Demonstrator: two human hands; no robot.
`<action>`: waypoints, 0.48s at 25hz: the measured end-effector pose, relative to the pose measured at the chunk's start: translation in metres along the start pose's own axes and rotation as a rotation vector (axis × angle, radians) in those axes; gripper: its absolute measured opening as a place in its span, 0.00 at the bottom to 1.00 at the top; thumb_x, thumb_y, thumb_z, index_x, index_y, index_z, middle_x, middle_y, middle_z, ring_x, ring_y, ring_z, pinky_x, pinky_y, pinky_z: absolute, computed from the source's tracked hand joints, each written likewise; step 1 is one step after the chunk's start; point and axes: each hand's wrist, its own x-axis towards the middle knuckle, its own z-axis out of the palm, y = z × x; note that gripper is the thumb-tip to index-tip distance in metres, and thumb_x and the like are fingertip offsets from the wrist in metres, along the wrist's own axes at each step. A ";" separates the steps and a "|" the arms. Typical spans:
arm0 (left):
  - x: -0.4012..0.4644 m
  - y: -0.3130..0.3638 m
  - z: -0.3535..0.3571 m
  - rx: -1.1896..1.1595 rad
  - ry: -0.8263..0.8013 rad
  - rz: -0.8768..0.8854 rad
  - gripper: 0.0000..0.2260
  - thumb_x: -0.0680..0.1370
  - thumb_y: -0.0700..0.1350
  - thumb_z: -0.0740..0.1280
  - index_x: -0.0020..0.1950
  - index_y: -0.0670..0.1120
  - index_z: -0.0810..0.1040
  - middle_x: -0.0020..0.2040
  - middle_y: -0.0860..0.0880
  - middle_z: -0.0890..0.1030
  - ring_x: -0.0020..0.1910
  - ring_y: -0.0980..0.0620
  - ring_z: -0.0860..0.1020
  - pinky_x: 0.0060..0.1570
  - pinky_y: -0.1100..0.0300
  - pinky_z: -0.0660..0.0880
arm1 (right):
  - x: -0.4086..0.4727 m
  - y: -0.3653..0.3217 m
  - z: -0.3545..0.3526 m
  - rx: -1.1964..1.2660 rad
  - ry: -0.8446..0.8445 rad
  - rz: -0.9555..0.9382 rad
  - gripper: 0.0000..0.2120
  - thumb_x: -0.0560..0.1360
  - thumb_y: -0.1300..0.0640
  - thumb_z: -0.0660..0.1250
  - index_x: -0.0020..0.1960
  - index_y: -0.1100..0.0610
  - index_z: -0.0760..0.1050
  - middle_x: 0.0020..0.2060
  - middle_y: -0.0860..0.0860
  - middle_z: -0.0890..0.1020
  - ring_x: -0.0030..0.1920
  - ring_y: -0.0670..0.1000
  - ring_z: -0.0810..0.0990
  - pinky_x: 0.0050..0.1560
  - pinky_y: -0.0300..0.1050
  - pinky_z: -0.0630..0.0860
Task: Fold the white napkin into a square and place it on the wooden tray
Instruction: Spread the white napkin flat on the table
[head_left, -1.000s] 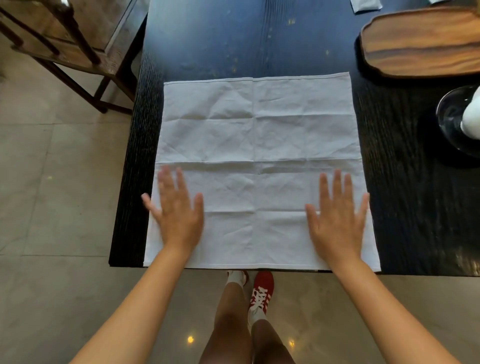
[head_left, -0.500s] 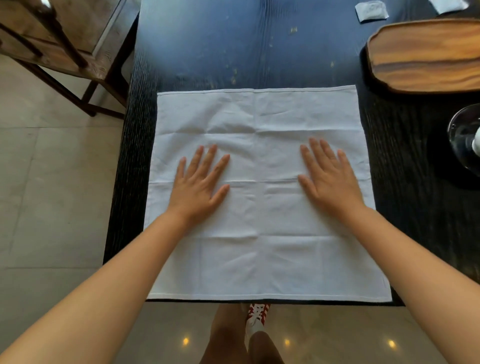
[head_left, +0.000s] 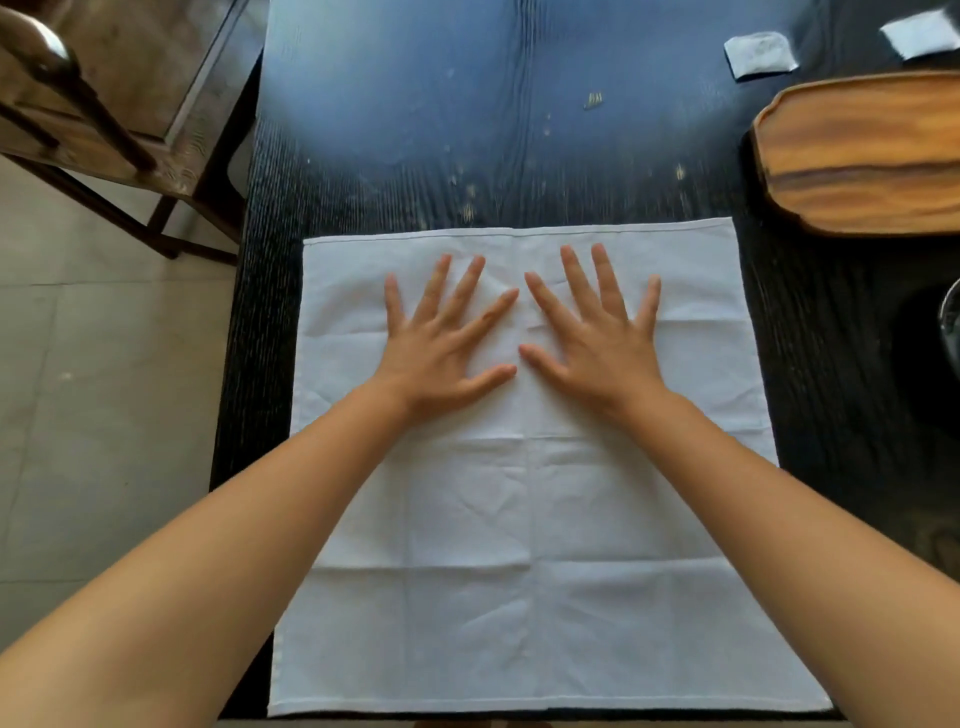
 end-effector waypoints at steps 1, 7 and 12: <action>0.007 -0.008 0.000 -0.002 -0.013 0.014 0.33 0.71 0.70 0.49 0.74 0.61 0.49 0.78 0.49 0.48 0.76 0.44 0.44 0.63 0.27 0.41 | 0.009 0.008 -0.001 -0.007 -0.030 -0.004 0.35 0.68 0.31 0.43 0.74 0.40 0.48 0.77 0.49 0.48 0.76 0.54 0.42 0.64 0.75 0.40; 0.011 -0.080 -0.006 -0.001 -0.024 0.043 0.35 0.71 0.72 0.45 0.75 0.59 0.51 0.78 0.49 0.49 0.76 0.43 0.45 0.65 0.28 0.44 | 0.022 0.082 -0.011 -0.008 -0.050 -0.013 0.36 0.69 0.29 0.40 0.74 0.41 0.46 0.77 0.49 0.47 0.76 0.51 0.43 0.69 0.67 0.40; 0.010 -0.111 -0.010 0.030 -0.051 0.119 0.35 0.72 0.72 0.45 0.75 0.57 0.51 0.78 0.48 0.49 0.76 0.44 0.45 0.67 0.33 0.43 | 0.023 0.110 -0.017 -0.046 -0.058 -0.132 0.37 0.71 0.30 0.36 0.75 0.46 0.48 0.76 0.52 0.50 0.76 0.52 0.46 0.72 0.62 0.45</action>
